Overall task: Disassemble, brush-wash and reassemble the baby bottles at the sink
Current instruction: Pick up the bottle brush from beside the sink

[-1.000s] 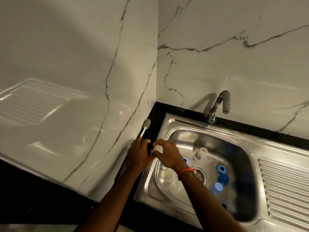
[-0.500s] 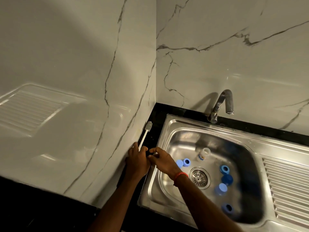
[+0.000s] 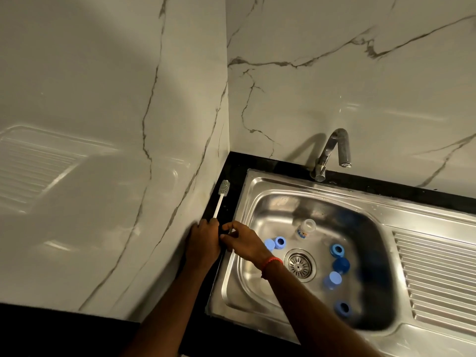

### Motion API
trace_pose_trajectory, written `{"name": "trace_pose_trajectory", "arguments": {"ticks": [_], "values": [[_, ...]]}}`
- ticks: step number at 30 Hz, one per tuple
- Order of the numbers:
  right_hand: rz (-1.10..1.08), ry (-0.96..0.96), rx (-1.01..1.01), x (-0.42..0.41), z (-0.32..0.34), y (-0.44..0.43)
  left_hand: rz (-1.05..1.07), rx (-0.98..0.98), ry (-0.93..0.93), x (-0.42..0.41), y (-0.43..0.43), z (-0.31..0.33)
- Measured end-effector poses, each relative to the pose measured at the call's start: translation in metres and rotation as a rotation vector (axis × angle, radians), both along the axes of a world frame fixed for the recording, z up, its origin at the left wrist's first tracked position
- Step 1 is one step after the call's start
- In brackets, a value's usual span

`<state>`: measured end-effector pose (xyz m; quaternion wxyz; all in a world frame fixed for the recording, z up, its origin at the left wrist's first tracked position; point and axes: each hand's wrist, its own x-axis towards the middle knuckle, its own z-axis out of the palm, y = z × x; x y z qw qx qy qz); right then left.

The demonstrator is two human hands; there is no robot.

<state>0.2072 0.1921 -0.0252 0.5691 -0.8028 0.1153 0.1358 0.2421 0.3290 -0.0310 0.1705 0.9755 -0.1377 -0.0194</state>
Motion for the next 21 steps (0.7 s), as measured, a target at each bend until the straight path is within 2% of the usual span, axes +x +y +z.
{"name": "trace_pose_trajectory", "arguments": {"ticks": [3,7,12,18,21], "values": [[-0.08,-0.026,0.04,0.004,0.006,-0.006,-0.009,-0.178,0.025,0.005,-0.005,0.013],[-0.161,-0.06,0.14,0.009,0.024,-0.016,-0.023,-0.488,0.15,0.005,-0.026,0.044],[-0.229,-0.106,0.207,0.011,0.039,-0.037,0.02,-0.722,0.203,0.01,-0.049,0.057],[-0.256,-0.14,0.262,-0.003,0.052,-0.068,-0.031,-0.848,0.269,-0.001,-0.08,0.053],[-0.276,-0.085,0.268,-0.017,0.056,-0.082,-0.122,-0.794,0.274,-0.003,-0.091,0.046]]}}
